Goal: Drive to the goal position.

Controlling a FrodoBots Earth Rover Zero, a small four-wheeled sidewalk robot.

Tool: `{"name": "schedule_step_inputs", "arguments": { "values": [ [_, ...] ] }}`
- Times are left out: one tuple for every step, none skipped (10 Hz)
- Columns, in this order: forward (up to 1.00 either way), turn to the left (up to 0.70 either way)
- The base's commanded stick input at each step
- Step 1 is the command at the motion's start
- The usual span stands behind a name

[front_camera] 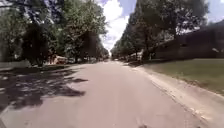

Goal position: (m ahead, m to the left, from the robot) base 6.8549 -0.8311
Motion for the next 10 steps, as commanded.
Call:
{"name": "schedule_step_inputs", "arguments": {
  "values": [
    [0.7,0.0],
    [0.7,0.0],
    [0.7,0.0],
    [0.7,0.0],
    [0.7,0.0],
    [0.7,0.0],
    [0.7,0.0],
    [0.7,0.0],
    [0.7,0.0],
    [0.7,0.0]
  ]
}}
